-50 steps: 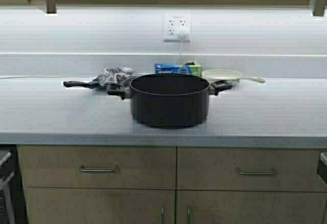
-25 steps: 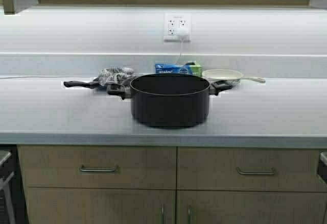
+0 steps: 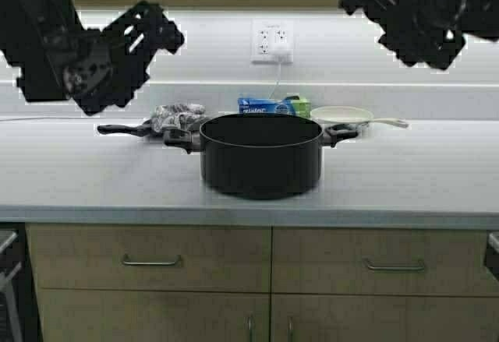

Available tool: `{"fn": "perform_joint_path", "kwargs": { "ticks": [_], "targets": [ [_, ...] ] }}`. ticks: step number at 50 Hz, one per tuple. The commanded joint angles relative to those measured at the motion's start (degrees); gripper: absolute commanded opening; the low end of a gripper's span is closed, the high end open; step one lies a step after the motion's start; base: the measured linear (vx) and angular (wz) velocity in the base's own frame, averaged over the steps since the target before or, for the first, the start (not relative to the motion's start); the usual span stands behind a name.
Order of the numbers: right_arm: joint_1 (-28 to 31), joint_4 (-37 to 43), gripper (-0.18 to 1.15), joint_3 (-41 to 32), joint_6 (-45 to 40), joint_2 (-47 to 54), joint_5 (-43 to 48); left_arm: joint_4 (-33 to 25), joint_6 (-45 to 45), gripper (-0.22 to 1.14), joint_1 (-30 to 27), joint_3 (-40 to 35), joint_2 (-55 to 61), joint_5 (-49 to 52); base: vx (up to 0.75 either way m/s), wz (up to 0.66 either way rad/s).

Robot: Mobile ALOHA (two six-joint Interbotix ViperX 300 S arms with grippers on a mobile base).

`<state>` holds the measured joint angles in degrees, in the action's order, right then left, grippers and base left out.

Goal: Open the cabinet, put the pot inside, then close it

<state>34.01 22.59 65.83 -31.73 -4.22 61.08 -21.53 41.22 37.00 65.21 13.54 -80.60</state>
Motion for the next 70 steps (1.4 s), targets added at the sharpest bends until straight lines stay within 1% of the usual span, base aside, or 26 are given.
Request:
{"fn": "perform_joint_path", "kwargs": {
  "ticks": [1, 4, 7, 18, 25, 29, 35, 42, 46, 60, 70],
  "targets": [
    [-1.93, -4.13, 1.03, -0.79, -7.38, 8.61, 7.65, -0.26, 8.96, 1.03, -0.26, -1.32, 7.65, -8.96, 0.05, 0.0],
    [-2.64, -5.27, 1.03, -1.85, -7.47, 11.95, 10.55, -0.35, 10.81, 1.03, -0.62, -2.02, 9.76, -10.46, 0.06, 0.0],
    [-2.9, -5.45, 1.03, -2.99, -7.65, 14.41, 12.22, -0.35, 10.46, 1.03, -0.7, -2.37, 10.72, -10.55, 0.07, 0.01],
    [-3.43, -5.45, 1.03, -6.68, -8.61, 20.3, 12.48, -1.14, 8.35, 1.03, -1.67, -3.25, 10.72, -10.72, 0.13, -0.01],
    [-3.6, -5.36, 1.03, -7.12, -12.3, 23.55, 12.74, -1.23, 8.0, 1.03, -1.76, -3.25, 11.43, -10.81, 0.17, -0.02],
    [-3.87, -4.92, 1.03, -7.29, -15.29, 26.63, 13.97, -1.14, 8.44, 1.03, -1.67, -4.22, 13.45, -10.81, 0.13, 0.01],
    [-5.1, -4.75, 1.03, -8.53, -19.07, 31.64, 18.54, -0.97, 8.96, 1.03, -1.67, -5.8, 17.84, -10.81, 0.1, 0.01],
    [-7.12, -4.75, 1.03, -9.58, -20.92, 37.71, 21.36, -1.23, 12.3, 1.03, -1.85, -8.09, 23.29, -10.9, 0.07, 0.03],
    [-8.53, -5.01, 1.03, -10.9, -21.45, 41.48, 24.52, -0.97, 14.24, 1.03, -2.46, -10.11, 26.72, -10.99, 0.08, 0.05],
    [-13.01, -7.91, 1.03, -16.35, -29.62, 50.1, 29.88, -0.35, 16.08, 1.03, -3.25, -15.29, 32.7, -13.1, 0.06, 0.0],
    [-13.54, -12.48, 1.03, -16.52, -30.32, 51.15, 30.67, -0.35, 16.44, 1.03, -3.25, -14.33, 32.34, -14.06, 0.11, -0.04]
  ]
}}
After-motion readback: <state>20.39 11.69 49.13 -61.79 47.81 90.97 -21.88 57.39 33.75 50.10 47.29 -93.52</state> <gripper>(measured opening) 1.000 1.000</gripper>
